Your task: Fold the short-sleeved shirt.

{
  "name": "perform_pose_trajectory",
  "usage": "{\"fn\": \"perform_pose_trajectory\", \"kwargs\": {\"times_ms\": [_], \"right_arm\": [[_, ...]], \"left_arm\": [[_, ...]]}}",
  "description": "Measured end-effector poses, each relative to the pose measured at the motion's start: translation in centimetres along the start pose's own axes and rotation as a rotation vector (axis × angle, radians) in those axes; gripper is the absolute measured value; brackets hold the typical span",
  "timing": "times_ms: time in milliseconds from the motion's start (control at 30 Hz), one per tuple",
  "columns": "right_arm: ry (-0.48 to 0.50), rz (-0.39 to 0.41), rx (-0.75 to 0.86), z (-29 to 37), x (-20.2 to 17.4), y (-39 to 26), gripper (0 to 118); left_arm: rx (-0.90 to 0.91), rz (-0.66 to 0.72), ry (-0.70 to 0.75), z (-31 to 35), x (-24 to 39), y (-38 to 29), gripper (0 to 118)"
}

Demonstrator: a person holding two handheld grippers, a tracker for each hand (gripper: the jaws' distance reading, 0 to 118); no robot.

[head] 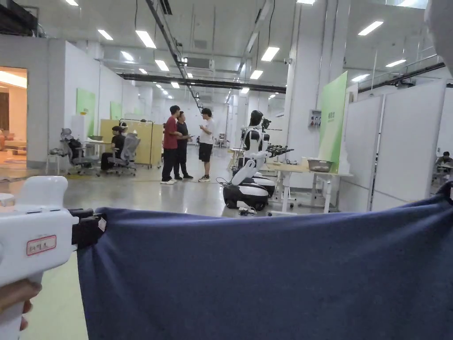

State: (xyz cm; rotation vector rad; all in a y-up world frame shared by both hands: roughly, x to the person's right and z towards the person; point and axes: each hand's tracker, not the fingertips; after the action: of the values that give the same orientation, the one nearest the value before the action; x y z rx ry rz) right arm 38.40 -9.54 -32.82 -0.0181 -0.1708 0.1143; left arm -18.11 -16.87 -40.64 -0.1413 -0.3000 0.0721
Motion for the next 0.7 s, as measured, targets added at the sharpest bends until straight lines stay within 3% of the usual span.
{"fn": "perform_pose_trajectory", "kwargs": {"times_ms": [300, 433, 700], "right_arm": [[-0.012, -0.051, 0.024, -5.7, -0.7, 4.2, 5], [0.009, -0.098, 0.043, -10.4, -1.1, 5.9, 5], [0.027, -0.101, 0.080, -20.7, -3.9, 9.6, 5]], "left_arm": [[0.029, -0.114, 0.085, -2.8, 0.6, 8.1, 4], [0.059, -0.147, 0.143, -5.6, -0.2, 11.2, 4], [0.108, -0.171, 0.271, -13.7, -3.5, 15.8, 4]]}}
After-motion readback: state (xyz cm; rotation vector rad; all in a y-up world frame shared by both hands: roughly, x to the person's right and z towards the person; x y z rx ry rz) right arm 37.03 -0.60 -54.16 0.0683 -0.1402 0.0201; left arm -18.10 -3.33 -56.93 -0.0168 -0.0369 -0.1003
